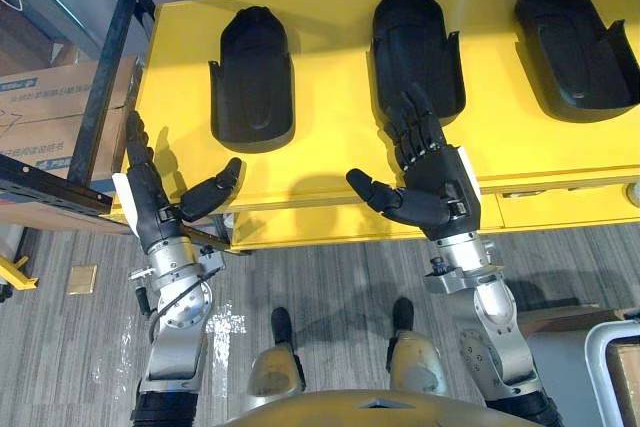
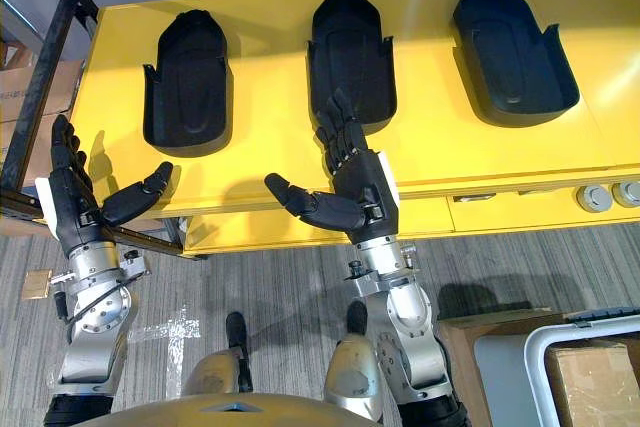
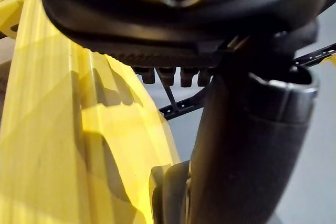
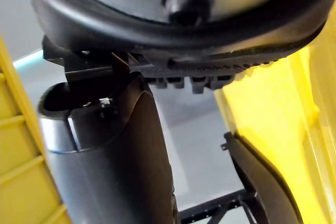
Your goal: Walk over and take three plastic housings, then place them on the shelf
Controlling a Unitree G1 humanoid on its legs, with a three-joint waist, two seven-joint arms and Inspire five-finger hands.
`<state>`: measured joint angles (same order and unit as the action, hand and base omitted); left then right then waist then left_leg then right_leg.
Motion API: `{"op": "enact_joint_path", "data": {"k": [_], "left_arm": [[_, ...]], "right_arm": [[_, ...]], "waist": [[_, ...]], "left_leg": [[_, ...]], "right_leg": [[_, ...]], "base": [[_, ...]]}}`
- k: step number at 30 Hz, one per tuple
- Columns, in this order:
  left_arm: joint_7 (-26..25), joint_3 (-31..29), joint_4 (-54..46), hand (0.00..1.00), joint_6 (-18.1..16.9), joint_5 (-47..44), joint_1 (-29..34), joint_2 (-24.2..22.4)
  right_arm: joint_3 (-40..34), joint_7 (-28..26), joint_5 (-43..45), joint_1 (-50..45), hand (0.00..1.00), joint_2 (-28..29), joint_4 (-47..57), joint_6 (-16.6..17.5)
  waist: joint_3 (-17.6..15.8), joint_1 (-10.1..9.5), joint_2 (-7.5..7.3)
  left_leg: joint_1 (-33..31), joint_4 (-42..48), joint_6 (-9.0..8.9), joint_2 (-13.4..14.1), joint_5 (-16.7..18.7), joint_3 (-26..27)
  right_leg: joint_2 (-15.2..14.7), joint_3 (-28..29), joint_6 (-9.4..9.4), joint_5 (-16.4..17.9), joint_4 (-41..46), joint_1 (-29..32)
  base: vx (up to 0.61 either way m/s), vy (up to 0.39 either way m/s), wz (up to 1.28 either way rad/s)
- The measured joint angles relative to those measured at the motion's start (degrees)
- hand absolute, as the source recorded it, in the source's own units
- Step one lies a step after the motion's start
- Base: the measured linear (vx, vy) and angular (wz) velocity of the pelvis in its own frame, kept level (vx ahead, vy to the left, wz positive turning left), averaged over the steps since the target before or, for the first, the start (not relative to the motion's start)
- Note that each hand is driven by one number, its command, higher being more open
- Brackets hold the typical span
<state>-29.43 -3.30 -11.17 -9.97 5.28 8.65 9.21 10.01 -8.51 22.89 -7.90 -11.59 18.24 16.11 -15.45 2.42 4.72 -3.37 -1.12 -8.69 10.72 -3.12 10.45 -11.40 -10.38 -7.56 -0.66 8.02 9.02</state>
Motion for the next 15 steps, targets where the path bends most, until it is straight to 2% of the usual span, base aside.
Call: {"op": "enact_joint_path", "data": {"k": [9, 15], "left_arm": [[-2.00, 0.01, 4.39, 1.00, 3.00, 2.09, -2.00, 0.35], [-4.91, 0.10, 5.87, 1.00, 5.18, 2.11, -5.33, 0.35]], "right_arm": [[-0.53, 0.02, -0.05, 0.11, 1.00, -0.06, 0.02, 0.00], [-1.33, 0.03, -0.05, 0.29, 1.00, -0.11, 0.16, 0.00]], "waist": [[-0.09, 0.55, 0.18], [-0.58, 1.01, 0.97]], "left_leg": [[0.40, 0.02, 0.03, -0.01, 0.02, 0.75], [0.72, 0.12, 0.03, -0.03, 0.02, 1.40]], "right_leg": [[0.01, 0.93, -0.04, 0.12, 0.76, 0.58], [0.03, 1.61, -0.08, 0.10, 1.14, 0.84]], "base": [[-0.01, 0.004, -0.04], [-0.01, 0.005, -0.05]]}}
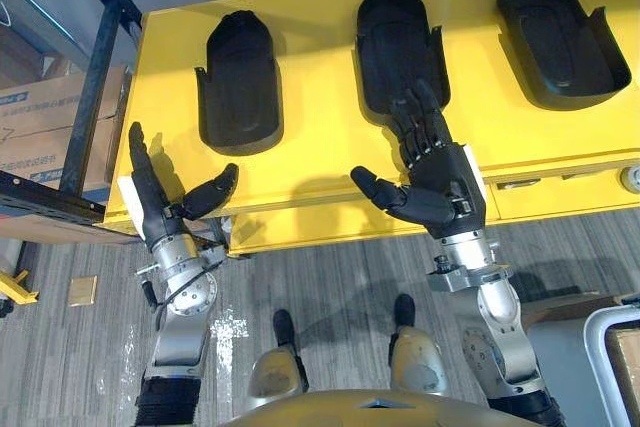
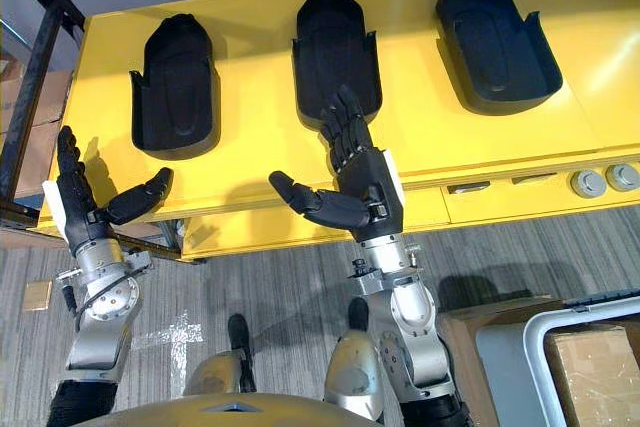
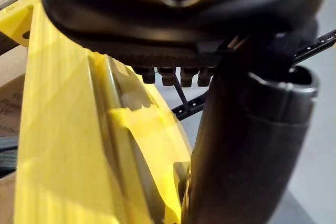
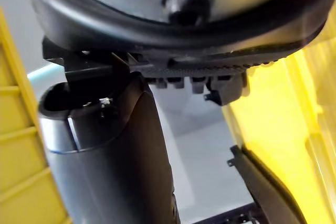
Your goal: Walk over and take three plastic housings, then place them on the shelf
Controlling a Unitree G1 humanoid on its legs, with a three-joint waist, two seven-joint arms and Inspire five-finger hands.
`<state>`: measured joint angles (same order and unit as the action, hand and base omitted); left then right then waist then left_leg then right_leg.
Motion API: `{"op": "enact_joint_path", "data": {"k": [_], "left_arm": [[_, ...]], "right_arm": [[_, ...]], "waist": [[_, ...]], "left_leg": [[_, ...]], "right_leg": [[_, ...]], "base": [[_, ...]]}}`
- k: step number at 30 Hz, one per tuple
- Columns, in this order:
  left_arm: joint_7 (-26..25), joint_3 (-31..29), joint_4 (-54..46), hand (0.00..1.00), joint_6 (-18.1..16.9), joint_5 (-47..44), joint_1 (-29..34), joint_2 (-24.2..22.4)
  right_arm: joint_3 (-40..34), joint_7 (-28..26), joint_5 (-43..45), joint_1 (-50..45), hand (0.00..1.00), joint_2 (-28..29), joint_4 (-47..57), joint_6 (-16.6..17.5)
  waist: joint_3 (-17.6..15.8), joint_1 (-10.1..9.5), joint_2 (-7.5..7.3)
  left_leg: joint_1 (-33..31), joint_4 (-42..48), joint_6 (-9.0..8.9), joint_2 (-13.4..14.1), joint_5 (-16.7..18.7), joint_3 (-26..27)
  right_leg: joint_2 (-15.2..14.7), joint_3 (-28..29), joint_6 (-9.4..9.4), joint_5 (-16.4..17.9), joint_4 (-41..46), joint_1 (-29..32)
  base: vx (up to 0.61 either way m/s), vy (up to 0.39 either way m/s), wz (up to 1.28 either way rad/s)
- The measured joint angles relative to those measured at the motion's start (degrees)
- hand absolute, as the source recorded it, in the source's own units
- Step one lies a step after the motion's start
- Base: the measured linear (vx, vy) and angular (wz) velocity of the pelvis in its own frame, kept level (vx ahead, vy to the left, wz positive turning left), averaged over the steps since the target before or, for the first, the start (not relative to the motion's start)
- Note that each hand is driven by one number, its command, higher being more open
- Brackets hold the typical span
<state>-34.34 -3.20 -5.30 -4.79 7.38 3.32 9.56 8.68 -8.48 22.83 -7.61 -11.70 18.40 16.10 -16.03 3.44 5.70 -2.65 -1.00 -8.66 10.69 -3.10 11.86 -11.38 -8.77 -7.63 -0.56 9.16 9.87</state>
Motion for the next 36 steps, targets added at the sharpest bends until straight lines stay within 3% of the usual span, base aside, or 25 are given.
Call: {"op": "enact_joint_path", "data": {"k": [11, 25, 31, 34, 36], "left_arm": [[-4.81, 0.49, 1.66, 1.00, 1.82, -0.02, -3.86, -0.01], [-4.90, 0.64, 3.28, 1.00, 2.78, -0.18, -5.60, -0.02], [2.60, 0.62, -0.60, 1.00, 2.44, -1.94, -2.77, -0.03], [9.67, 2.45, -7.02, 1.00, 1.13, -3.60, 3.87, -0.15], [16.15, 3.10, -10.22, 1.00, -1.61, -6.31, 8.22, -0.48]], "right_arm": [[-0.14, 0.07, 0.00, 2.30, 1.00, 0.12, 0.08, 0.00], [0.94, 0.32, -0.10, 2.28, 1.00, 0.20, 0.08, -0.02], [0.92, 0.34, -1.44, 1.44, 1.00, 0.64, 0.89, -0.02], [0.87, 0.33, -2.35, -0.43, 1.00, 1.13, 3.07, 0.02], [0.70, 0.47, -4.19, -1.39, 1.00, 1.36, 3.83, 0.33]], "waist": [[-0.55, 1.13, -0.39], [-0.75, 1.40, -0.61], [-0.74, 1.02, -0.60], [-0.72, 0.59, -0.57], [-0.67, 0.20, -0.54]], "left_leg": [[0.16, 0.11, 0.01, 0.01, 0.02, 0.28], [0.16, 0.71, -0.08, 0.02, 0.49, 0.61], [0.22, 0.70, -0.09, 0.03, 0.49, 0.29], [1.23, 0.39, -0.07, 0.03, 0.50, -0.21], [2.04, -0.01, -0.04, 0.00, 0.54, -0.59]], "right_leg": [[0.06, 0.37, -0.04, -0.06, 0.20, 0.06], [0.07, 0.80, -0.06, -0.08, 0.25, 0.05], [0.05, 0.45, -0.08, -0.02, 0.23, -0.35], [0.00, -0.26, -0.29, 0.19, -0.27, -1.87], [-0.11, -0.80, -0.57, 0.63, -0.35, -2.96]], "base": [[0.00, 0.000, 0.00], [0.00, 0.001, -0.01], [0.00, 0.000, 0.02], [0.01, 0.003, 0.10], [0.00, 0.006, 0.10]]}}
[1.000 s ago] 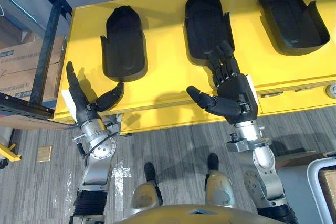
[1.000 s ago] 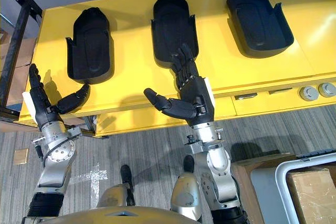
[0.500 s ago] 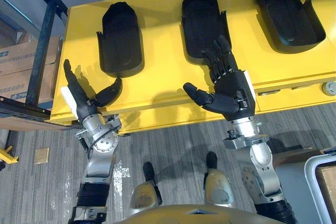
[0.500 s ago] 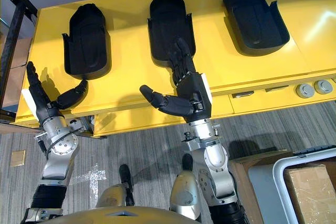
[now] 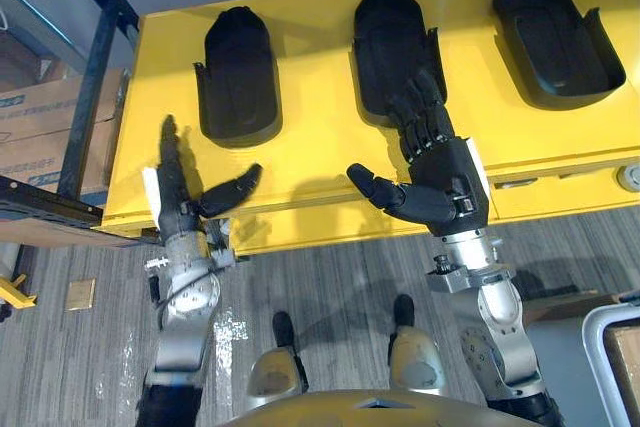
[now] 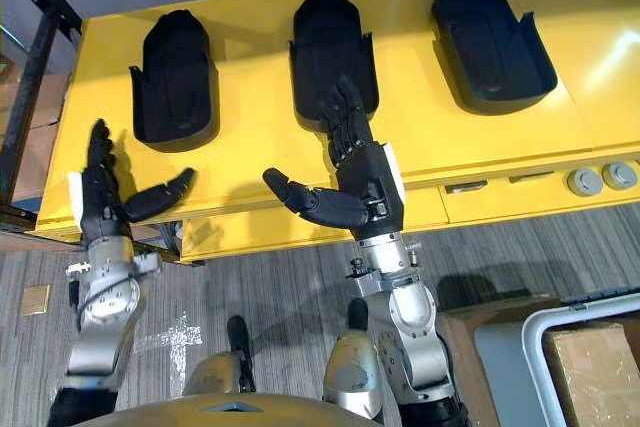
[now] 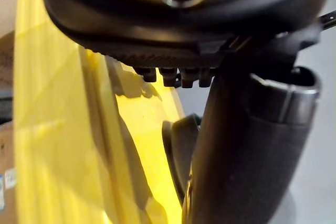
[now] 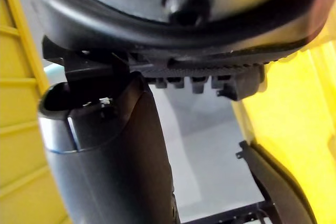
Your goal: Walk over and take three plastic housings, then place them on the shelf
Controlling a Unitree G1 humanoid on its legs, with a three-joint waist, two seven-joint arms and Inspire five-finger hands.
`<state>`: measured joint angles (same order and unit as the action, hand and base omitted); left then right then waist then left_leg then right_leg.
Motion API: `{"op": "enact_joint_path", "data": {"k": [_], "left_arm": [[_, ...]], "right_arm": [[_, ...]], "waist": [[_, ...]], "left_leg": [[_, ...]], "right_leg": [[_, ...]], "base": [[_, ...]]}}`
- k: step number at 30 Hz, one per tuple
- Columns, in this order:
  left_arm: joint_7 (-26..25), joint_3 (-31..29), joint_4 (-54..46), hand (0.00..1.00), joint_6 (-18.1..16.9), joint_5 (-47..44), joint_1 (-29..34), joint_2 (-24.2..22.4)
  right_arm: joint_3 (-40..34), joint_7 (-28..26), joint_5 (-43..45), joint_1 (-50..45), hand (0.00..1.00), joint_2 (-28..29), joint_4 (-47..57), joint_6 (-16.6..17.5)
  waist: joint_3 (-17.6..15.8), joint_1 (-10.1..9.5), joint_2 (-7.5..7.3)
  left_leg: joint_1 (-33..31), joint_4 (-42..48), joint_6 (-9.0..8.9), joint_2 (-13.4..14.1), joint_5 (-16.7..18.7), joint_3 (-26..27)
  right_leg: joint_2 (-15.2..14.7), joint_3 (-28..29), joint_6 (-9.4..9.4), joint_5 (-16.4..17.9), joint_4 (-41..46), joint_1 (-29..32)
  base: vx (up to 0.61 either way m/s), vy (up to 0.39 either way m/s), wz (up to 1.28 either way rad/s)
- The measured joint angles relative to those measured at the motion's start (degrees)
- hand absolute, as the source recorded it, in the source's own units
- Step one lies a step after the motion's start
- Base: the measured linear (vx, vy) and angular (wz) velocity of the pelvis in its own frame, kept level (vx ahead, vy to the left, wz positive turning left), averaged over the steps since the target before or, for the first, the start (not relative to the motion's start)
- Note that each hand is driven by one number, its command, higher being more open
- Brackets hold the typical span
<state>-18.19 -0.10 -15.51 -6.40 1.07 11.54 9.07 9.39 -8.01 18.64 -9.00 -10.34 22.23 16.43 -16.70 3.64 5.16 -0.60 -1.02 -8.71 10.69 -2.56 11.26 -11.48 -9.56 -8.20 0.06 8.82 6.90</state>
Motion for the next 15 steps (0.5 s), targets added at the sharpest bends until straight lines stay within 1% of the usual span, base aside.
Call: {"op": "enact_joint_path", "data": {"k": [2, 3, 4, 5, 6, 7, 8, 10, 11, 12, 13, 14, 15], "left_arm": [[7.08, 0.36, -3.09, 1.00, -3.25, -2.02, 4.24, -0.14], [8.80, 0.32, -3.36, 1.00, -4.29, -2.78, 4.80, -0.14], [11.70, 0.25, -3.75, 1.00, -5.59, -3.83, 5.40, -0.13], [14.96, -0.05, -4.30, 1.00, -6.92, -6.13, 6.23, -0.13], [16.43, -0.24, -4.81, 1.00, -7.60, -7.29, 6.77, -0.11], [19.21, -0.66, -5.45, 1.00, -9.04, -9.48, 7.41, -0.08], [22.60, -1.52, -5.76, 1.00, -10.34, -13.28, 8.02, -0.08], [26.48, -3.09, -7.12, 1.00, -11.22, -17.72, 9.15, -0.09], [30.72, -5.10, -7.88, 1.00, -12.06, -22.06, 10.81, -0.10], [32.40, -6.03, -8.00, 1.00, -12.10, -23.60, 11.34, -0.11], [36.53, -8.02, -8.06, 1.00, -12.00, -26.24, 13.20, -0.17], [39.75, -9.47, -8.04, 1.00, -11.82, -28.37, 15.19, -0.18], [44.03, -11.15, -7.77, 1.00, -11.37, -31.53, 18.55, -0.19]], "right_arm": [[-1.03, 0.19, -3.77, -0.72, 1.00, -0.02, 0.45, 1.35], [-1.37, 0.48, -5.18, -0.89, 1.00, -0.05, 0.45, 1.72], [-2.07, 1.13, -7.31, -1.12, 1.00, -0.22, 0.45, 2.07], [-2.74, 1.84, -8.93, -1.34, 1.00, -0.59, 0.42, 2.50], [-3.24, 2.25, -9.44, -1.34, 1.00, -0.78, 0.38, 2.81], [-4.35, 3.01, -9.84, -1.36, 1.00, -1.25, 0.32, 3.63], [-6.04, 4.34, -11.97, -1.23, 1.00, -1.36, 0.13, 4.50], [-9.35, 6.30, -14.37, -1.19, 1.00, -1.43, -0.04, 5.63], [-13.92, 9.04, -16.42, -1.43, 1.00, -1.50, -0.31, 6.15], [-16.14, 10.35, -16.98, -1.61, 1.00, -1.50, -0.53, 6.41], [-21.17, 13.32, -18.35, -2.57, 1.00, -1.48, -1.47, 6.83], [-24.88, 15.29, -18.32, -3.59, 1.00, -1.43, -2.30, 6.87], [-29.95, 17.59, -18.32, -5.09, 1.00, -1.29, -4.30, 7.08]], "waist": [[0.21, -0.70, 0.19], [0.29, -0.82, 0.29], [0.39, -1.53, 0.37], [1.27, -2.02, 0.52], [1.76, -1.98, 0.57], [2.65, -2.14, 0.65], [4.04, -2.51, 0.66], [4.65, -2.53, 0.62], [5.54, -2.96, 0.60], [5.78, -3.18, 0.61], [6.77, -3.45, 0.62], [7.34, -3.46, 0.50], [8.18, -3.48, 0.23]], "left_leg": [[0.26, -0.12, 0.01, -0.05, 0.00, -0.51], [0.33, -0.12, 0.01, -0.05, -0.01, -0.80], [1.10, -0.18, 0.01, -0.05, -0.01, -1.04], [1.17, -0.23, 0.03, -0.05, 0.01, -1.35], [1.15, -0.26, 0.03, -0.08, 0.01, -1.76], [1.30, -0.28, 0.03, -0.10, 0.01, -2.43], [1.31, -0.31, 0.03, -0.08, 0.01, -2.67], [2.10, -0.39, 0.02, -0.08, 0.00, -3.24], [2.67, -0.63, 0.02, -0.07, 0.01, -3.28], [2.94, -0.78, 0.02, -0.08, 0.01, -3.27], [3.05, -1.21, 0.00, -0.08, 0.01, -3.25], [3.07, -1.24, -0.04, -0.08, 0.04, -3.28], [3.04, -1.30, -0.08, -0.07, 0.14, -3.23]], "right_leg": [[-0.12, -0.76, -0.13, 0.10, -0.39, -0.90], [-0.15, -1.20, -0.16, 0.07, -0.66, -1.39], [-0.17, -1.56, -0.10, -0.02, -1.02, -2.34], [-0.19, -2.06, -0.13, -0.06, -1.45, -2.94], [-0.22, -2.55, -0.20, -0.13, -1.86, -3.38], [-0.24, -3.24, -0.20, -0.14, -2.21, -4.15], [-0.24, -3.63, -0.19, -0.14, -2.46, -4.50], [-0.24, -4.45, -0.19, -0.16, -3.06, -6.11], [-0.21, -4.62, -0.19, -0.15, -3.32, -6.77], [-0.19, -4.65, -0.24, -0.19, -3.56, -7.11], [-0.13, -4.87, -0.44, -0.32, -4.20, -7.53], [-0.13, -5.05, -0.47, -0.32, -4.39, -7.77], [-0.05, -5.10, -0.58, -0.36, -5.01, -7.98]], "base": [[0.00, 0.008, 0.13], [0.01, 0.007, 0.20], [0.01, 0.006, 0.17], [0.02, 0.005, 0.17], [0.03, 0.003, 0.24], [0.04, 0.001, 0.24], [0.04, 0.000, 0.24], [0.03, -0.005, 0.14], [0.02, -0.003, 0.06], [-0.01, 0.001, 0.04], [-0.01, 0.002, 0.05], [-0.01, 0.005, 0.05], [0.00, 0.000, 0.00]]}}
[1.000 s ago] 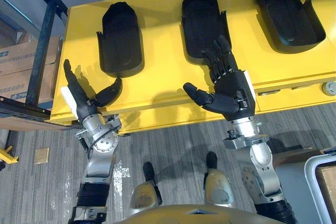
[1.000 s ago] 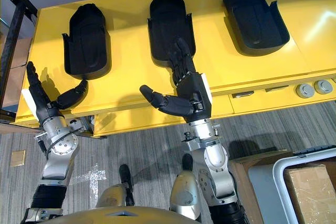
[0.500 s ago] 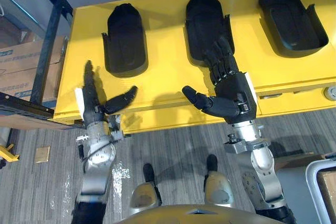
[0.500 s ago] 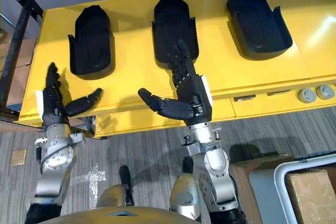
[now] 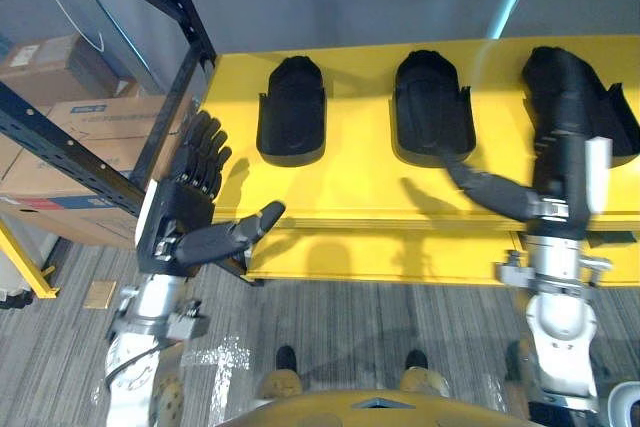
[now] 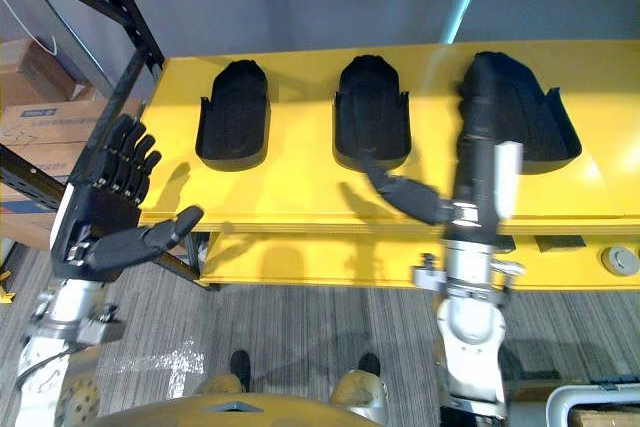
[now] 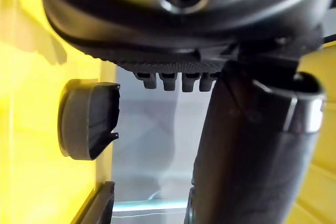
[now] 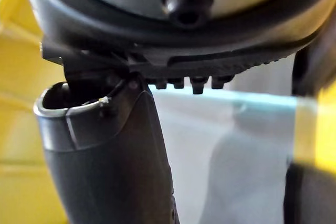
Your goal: Walk over and take three plastic housings, then place them on the shelf
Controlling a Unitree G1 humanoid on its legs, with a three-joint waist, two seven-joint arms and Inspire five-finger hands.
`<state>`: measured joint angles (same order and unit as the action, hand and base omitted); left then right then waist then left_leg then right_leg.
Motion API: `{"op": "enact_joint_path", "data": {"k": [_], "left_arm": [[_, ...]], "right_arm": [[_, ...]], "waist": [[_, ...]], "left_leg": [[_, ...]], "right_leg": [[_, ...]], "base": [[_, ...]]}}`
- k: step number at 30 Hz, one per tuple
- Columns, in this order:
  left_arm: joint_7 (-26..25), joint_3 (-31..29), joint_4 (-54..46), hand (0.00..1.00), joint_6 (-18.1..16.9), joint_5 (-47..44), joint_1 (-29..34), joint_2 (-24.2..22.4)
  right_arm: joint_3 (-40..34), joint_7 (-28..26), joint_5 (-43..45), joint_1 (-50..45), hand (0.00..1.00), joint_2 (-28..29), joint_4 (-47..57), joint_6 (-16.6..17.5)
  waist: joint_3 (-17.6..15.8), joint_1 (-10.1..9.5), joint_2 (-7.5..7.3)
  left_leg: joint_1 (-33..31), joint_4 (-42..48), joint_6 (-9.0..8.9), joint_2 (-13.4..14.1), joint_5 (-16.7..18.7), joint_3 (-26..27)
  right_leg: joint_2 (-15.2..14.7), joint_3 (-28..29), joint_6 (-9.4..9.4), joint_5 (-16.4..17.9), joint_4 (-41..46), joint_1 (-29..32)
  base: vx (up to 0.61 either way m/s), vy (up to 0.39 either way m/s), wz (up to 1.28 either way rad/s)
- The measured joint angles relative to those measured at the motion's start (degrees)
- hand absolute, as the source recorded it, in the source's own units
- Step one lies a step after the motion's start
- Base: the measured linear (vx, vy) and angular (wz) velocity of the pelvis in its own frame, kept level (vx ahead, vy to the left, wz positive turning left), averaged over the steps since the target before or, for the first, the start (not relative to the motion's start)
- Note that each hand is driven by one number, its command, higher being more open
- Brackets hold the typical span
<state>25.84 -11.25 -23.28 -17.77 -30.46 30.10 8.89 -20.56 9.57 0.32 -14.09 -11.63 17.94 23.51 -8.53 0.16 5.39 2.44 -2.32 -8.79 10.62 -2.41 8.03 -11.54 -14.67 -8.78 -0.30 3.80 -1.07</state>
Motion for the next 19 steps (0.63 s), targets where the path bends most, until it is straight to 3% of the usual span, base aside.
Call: {"op": "enact_joint_path", "data": {"k": [1, 3, 6, 10, 12, 15, 19], "left_arm": [[2.49, -0.61, 0.71, 1.00, 0.28, -2.52, 1.32, 0.00], [12.08, -1.09, 9.06, 1.00, 1.47, -14.18, 5.16, -0.24], [17.90, -2.42, 25.73, 1.00, 3.82, -25.63, 5.09, -2.30], [22.60, -4.45, 43.76, 1.00, 5.77, -35.14, 2.69, -2.34], [24.70, -5.19, 49.64, 1.00, 8.17, -36.54, 2.56, -2.36], [24.54, -5.69, 55.83, 1.00, 11.25, -36.64, 2.13, -2.40], [12.55, -11.18, 64.83, 1.00, 15.52, -30.45, -0.95, -4.51]], "right_arm": [[-2.44, 1.32, 0.01, -0.93, 1.00, 0.01, -1.48, 0.22], [-11.61, 7.51, 0.26, -3.07, 1.00, 0.10, -11.83, 1.98], [-19.04, 12.28, 3.04, -3.74, 1.00, 0.38, -26.03, 2.42], [-20.94, 14.77, 5.18, -4.17, 1.00, 1.01, -41.36, 2.00], [-20.84, 14.47, 8.78, -5.38, 1.00, 4.33, -45.38, 1.17], [-20.06, 14.40, 9.91, -6.29, 1.00, 8.91, -49.94, 0.25], [-17.16, 10.03, 14.61, -5.51, 1.00, 12.60, -57.77, -5.44]], "waist": [[0.29, 0.01, -0.12], [1.71, 0.00, -0.27], [3.05, 0.52, -0.25], [3.59, 1.41, -0.27], [3.92, 1.10, -0.79], [4.39, 0.34, -1.59], [5.14, -0.16, -3.30]], "left_leg": [[0.00, 0.01, 0.04, 0.02, 0.09, 0.09], [-0.04, -0.07, -0.07, 0.04, 0.26, 0.38], [0.07, -0.18, -0.24, 0.11, 0.46, 0.75], [1.38, -0.84, -0.28, 0.16, 0.42, 0.94], [2.40, -1.15, -0.31, 0.13, 0.41, 0.91], [3.17, -2.52, -0.35, 0.06, -0.12, 0.71], [3.27, -2.76, -0.03, -0.21, -0.28, -0.57]], "right_leg": [[0.04, 0.04, -0.08, -0.05, -0.16, -0.02], [0.14, 0.17, -0.37, -0.25, -0.94, -0.12], [0.26, 0.45, -0.36, -0.28, -1.15, -0.08], [0.34, 0.48, -0.18, -0.15, -1.03, -0.73], [0.31, 0.18, -0.07, -0.02, -1.04, -1.76], [0.23, -0.40, 0.18, 0.49, -1.03, -2.22], [-0.09, -1.84, 0.06, 0.57, -1.31, -3.46]], "base": [[0.00, 0.000, 0.00], [0.02, -0.002, -0.05], [0.03, -0.001, -0.06], [0.01, -0.005, -0.04], [0.00, -0.001, 0.02], [-0.03, -0.002, 0.08], [-0.03, 0.002, 0.15]]}}
